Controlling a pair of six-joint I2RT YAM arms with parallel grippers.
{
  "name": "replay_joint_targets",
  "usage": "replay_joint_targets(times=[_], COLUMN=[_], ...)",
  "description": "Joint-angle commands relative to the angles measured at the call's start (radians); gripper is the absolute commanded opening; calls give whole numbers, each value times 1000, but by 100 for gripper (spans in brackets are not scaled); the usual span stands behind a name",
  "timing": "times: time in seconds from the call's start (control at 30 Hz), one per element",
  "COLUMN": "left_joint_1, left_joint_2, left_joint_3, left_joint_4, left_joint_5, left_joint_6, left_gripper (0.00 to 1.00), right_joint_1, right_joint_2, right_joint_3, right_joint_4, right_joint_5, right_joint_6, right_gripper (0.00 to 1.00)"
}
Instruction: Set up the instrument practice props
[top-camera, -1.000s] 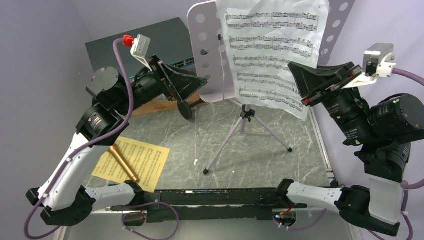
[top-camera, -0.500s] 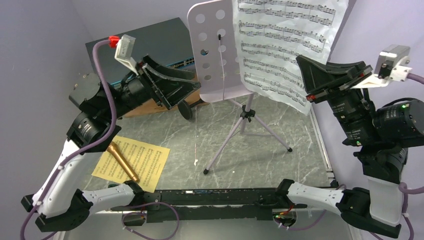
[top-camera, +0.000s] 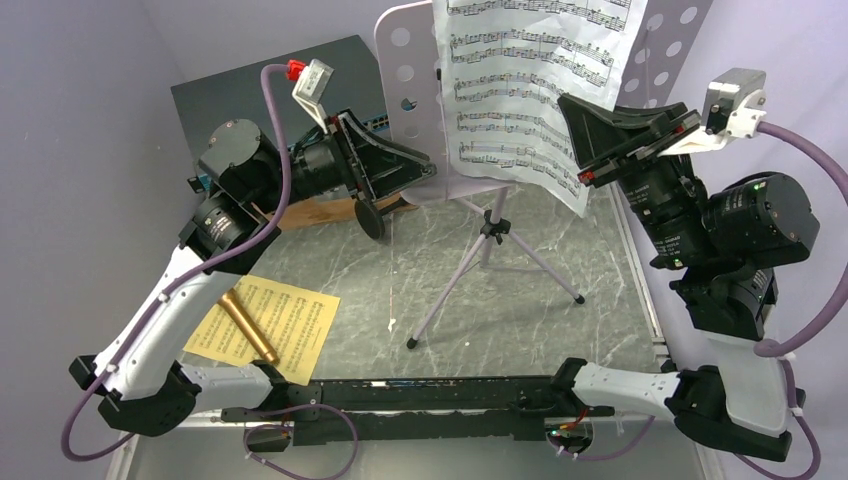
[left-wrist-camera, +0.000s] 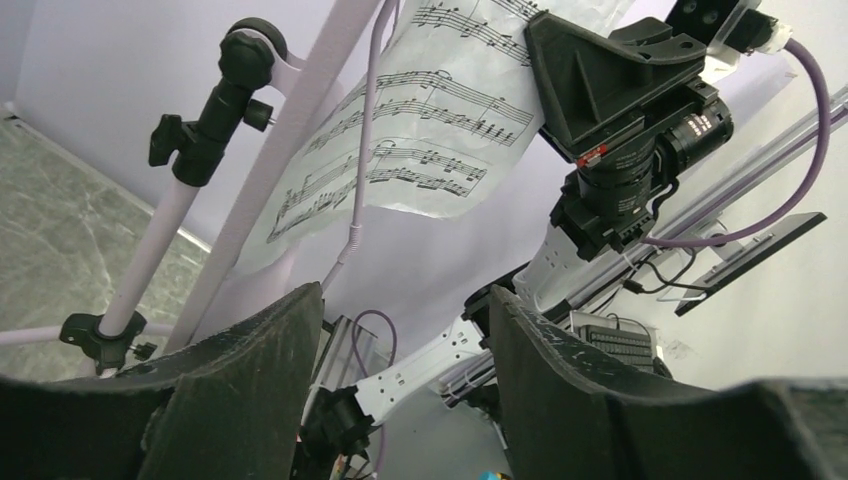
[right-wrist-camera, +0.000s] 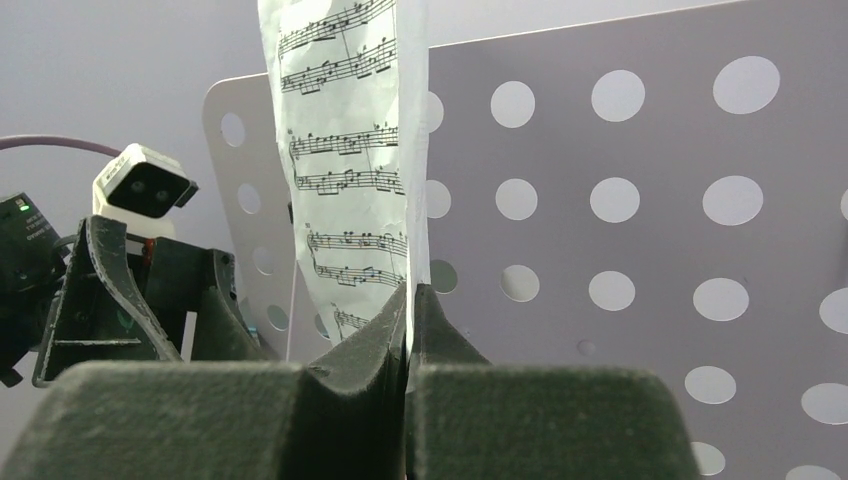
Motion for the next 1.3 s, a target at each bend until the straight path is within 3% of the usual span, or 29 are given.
replay_joint_targets(times=[0.0, 0.23, 0.43, 0.67, 0.8, 0.93, 1.27], left_joint_1=[-31, -181, -244, -271, -272, -275, -289], left_joint_2=[12, 54, 19, -16, -12, 15, 32], left_joint_3=[36, 104, 57, 51, 40, 55, 35], left_joint_4=[69, -6, 12, -44, -26, -17, 35], left_joint_5=[1, -193, -360, -494, -509, -509, -575], left_joint_6=[-29, 154, 253, 305, 309, 306, 347], left_gripper=[64, 57, 44, 50, 51, 42, 38], right_joint_1=[-2, -2, -2, -2, -2, -2, -2], right_joint_2=[-20, -47, -53, -57, -54, -53, -66], right_joint_3=[-16, -62, -66, -76, -85, -85, -96], right_joint_4=[69, 102, 100, 108, 121, 122, 125], right_joint_5=[-12, -17, -18, -17, -21, -27, -28], right_joint_6=[-14, -13, -14, -20, -19, -18, -19], right_gripper=[0, 0, 0, 0, 0, 0, 0])
